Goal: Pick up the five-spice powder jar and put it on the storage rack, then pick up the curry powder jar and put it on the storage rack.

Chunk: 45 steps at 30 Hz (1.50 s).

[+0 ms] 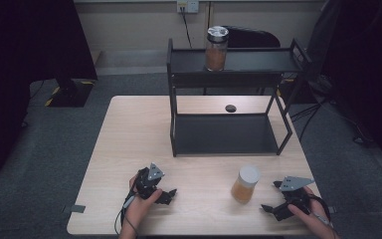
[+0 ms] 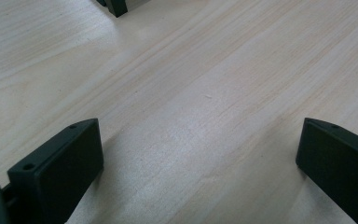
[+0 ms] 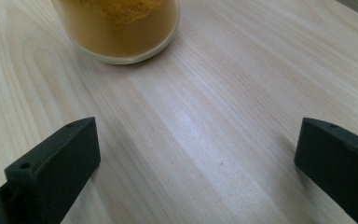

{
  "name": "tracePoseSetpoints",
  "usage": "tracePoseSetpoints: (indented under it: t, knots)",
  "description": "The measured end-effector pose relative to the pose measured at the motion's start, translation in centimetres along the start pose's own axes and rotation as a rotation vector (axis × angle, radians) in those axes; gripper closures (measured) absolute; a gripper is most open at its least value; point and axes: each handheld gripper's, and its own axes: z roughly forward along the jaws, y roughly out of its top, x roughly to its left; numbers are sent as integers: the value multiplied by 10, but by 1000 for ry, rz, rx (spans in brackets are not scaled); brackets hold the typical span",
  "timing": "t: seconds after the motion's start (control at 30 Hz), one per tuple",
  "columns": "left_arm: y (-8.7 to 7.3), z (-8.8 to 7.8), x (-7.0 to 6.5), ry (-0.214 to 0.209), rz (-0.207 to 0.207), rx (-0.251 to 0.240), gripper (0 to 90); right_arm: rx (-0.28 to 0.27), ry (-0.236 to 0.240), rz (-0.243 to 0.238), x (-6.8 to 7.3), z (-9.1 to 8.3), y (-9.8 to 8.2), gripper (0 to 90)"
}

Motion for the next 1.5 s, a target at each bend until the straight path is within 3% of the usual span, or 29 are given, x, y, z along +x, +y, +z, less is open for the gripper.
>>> tracePoseSetpoints:
  t: [0.27,0.67,1.5]
  knots:
    - [0,0,0,0,0,0,0,2,-9,10,3,0,1,0]
    - [0,0,0,0,0,0,0,63,7,-22,2,1,22,15]
    - [0,0,0,1,0,-1,0,4,105,-30,-9,-9,52,15]
